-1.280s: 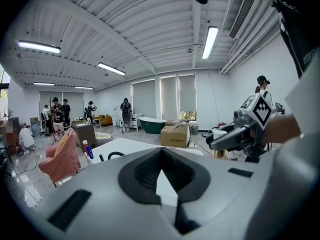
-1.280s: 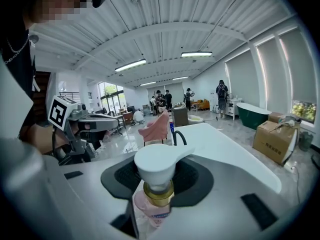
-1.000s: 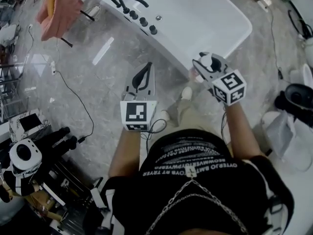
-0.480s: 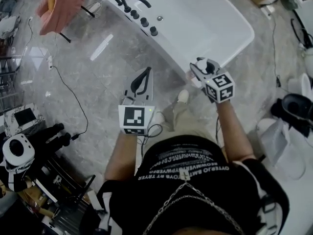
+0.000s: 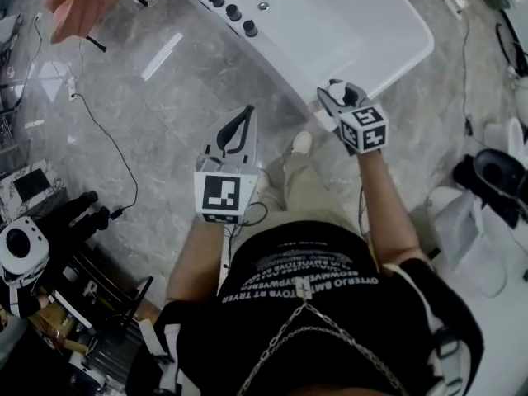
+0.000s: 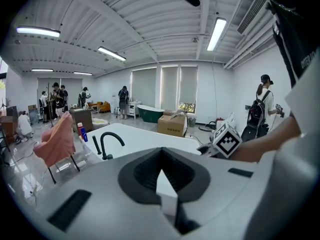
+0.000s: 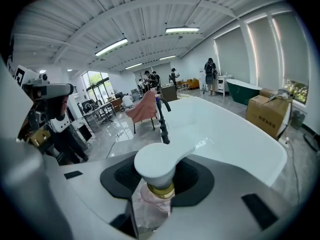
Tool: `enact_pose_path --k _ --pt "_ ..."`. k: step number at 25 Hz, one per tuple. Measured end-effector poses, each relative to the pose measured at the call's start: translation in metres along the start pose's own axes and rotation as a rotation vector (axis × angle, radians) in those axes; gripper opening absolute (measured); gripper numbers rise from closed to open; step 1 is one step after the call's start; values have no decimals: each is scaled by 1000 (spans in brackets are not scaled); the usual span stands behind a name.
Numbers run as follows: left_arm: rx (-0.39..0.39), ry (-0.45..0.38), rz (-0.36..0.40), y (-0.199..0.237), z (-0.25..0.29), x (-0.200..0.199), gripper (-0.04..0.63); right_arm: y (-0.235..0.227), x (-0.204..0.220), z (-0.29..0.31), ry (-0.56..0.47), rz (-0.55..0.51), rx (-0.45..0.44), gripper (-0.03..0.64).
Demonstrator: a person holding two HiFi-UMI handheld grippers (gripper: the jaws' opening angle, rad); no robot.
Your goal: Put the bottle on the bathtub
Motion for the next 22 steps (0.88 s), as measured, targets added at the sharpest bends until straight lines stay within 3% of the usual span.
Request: enact_pose_path --k 10,22 --pt "40 10 -15 -15 9 8 -3 -15 49 20 105 15 29 147" --pt "47 31 -7 -22 -6 11 -3 -26 68 22 113 41 80 153"
Point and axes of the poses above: the fingertips, and each gripper's own axes: z forward along the fingers, y to its left, x out of its underside, the point moved 6 cm from there along -z, backward along the fingers, and after that the axes turned 3 degrees about x, right-handed, at the moved point
